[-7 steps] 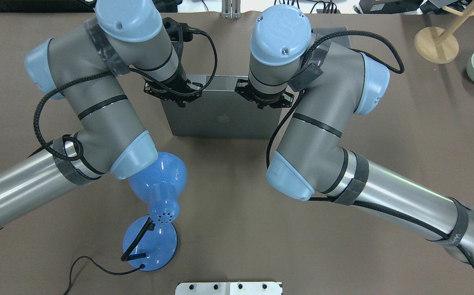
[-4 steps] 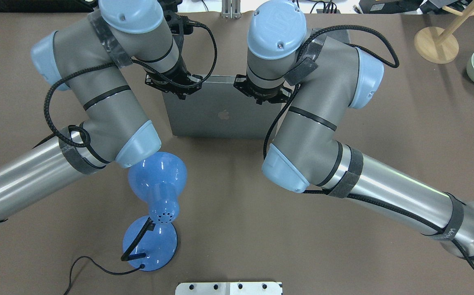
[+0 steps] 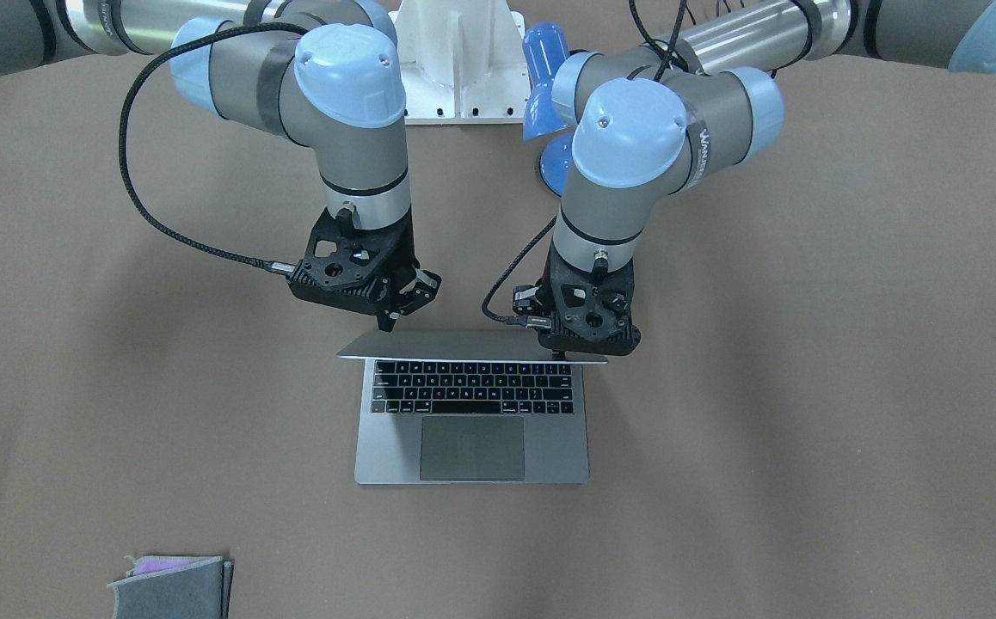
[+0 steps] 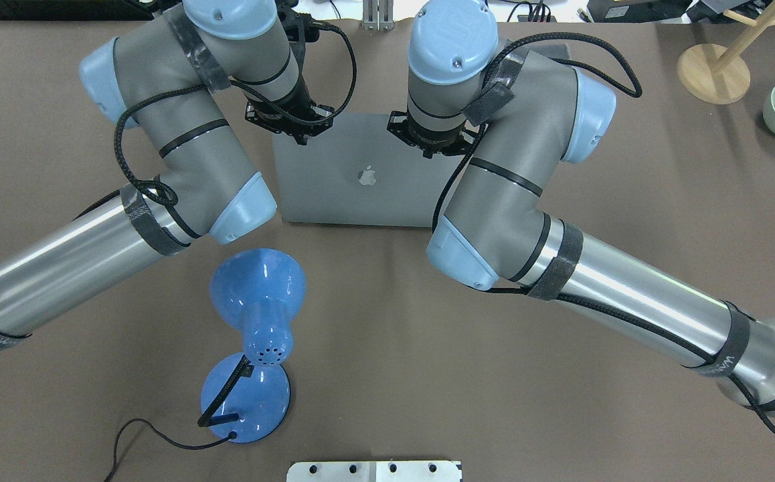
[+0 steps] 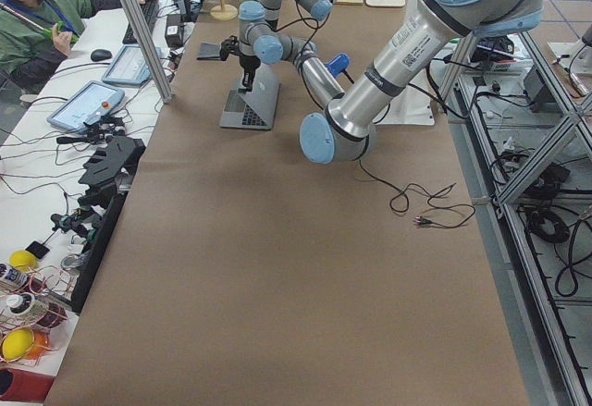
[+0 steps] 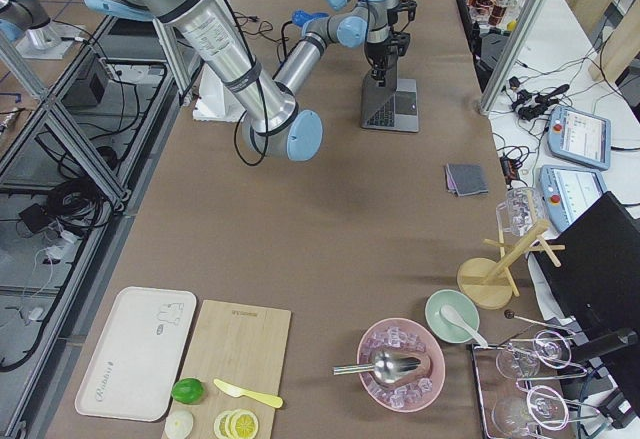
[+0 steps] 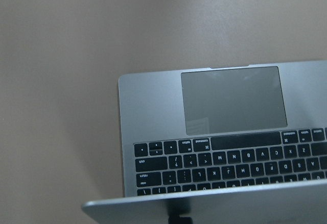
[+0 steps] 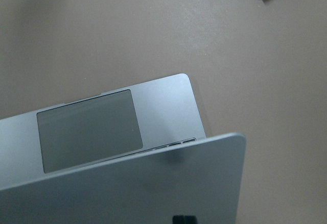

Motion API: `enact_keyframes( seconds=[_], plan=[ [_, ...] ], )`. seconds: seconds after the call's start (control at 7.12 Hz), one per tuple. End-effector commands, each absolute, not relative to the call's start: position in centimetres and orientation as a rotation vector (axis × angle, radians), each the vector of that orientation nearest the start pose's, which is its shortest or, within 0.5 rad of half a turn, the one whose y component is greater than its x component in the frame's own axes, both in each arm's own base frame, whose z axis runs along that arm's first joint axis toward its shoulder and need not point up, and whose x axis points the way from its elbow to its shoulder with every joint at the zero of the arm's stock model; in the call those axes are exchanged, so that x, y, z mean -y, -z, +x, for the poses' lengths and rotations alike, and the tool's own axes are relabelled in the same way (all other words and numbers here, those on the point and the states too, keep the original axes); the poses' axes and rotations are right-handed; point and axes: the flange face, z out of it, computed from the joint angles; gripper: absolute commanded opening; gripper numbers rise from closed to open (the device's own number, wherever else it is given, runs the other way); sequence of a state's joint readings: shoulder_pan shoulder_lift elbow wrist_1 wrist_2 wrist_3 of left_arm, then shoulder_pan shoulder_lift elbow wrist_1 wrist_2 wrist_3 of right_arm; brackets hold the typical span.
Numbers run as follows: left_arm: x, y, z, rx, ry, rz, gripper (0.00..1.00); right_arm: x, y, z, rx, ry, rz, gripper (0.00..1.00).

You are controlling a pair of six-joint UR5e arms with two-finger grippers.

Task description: Close laptop

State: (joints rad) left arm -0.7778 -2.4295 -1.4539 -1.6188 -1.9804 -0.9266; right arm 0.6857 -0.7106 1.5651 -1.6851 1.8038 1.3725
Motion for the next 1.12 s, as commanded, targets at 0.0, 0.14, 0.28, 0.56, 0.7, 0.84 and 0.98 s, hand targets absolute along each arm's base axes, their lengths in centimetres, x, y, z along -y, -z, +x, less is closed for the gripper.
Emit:
enact_keyframes(
  seconds=[0.0, 0.14, 0.28, 0.56, 0.7, 0.84, 0.98],
  plan=[
    [61.0, -18.5, 48.0, -0.843, -0.033, 0.219, 0.0, 56.7, -14.3, -50.2, 0.753, -0.392, 0.116, 0.0],
    [61.6, -18.8, 48.2, -0.844, -0.029, 0.222, 0.0, 57.7, -15.0, -50.7, 0.751, -0.398, 0.117, 0.0],
    [62.1, -18.8, 48.4, -0.836, -0.025, 0.218, 0.0, 59.2, -16.0, -51.4, 0.75, -0.405, 0.119, 0.0],
    [63.2, -19.8, 48.8, -0.797, -0.033, 0.246, 0.0, 63.2, -16.8, -53.4, 0.75, -0.423, 0.127, 0.0],
    [64.1, -20.5, 48.9, -0.794, -0.027, 0.248, 0.0, 63.8, -17.4, -53.4, 0.751, -0.409, 0.136, 0.0],
    [64.8, -21.1, 49.3, -0.794, -0.024, 0.25, 0.0, 64.2, -18.1, -53.5, 0.743, -0.407, 0.131, 0.0],
    [65.3, -21.6, 49.6, -0.784, -0.018, 0.256, 0.0, 64.8, -18.8, -54.2, 0.748, -0.406, 0.134, 0.0]
  ],
)
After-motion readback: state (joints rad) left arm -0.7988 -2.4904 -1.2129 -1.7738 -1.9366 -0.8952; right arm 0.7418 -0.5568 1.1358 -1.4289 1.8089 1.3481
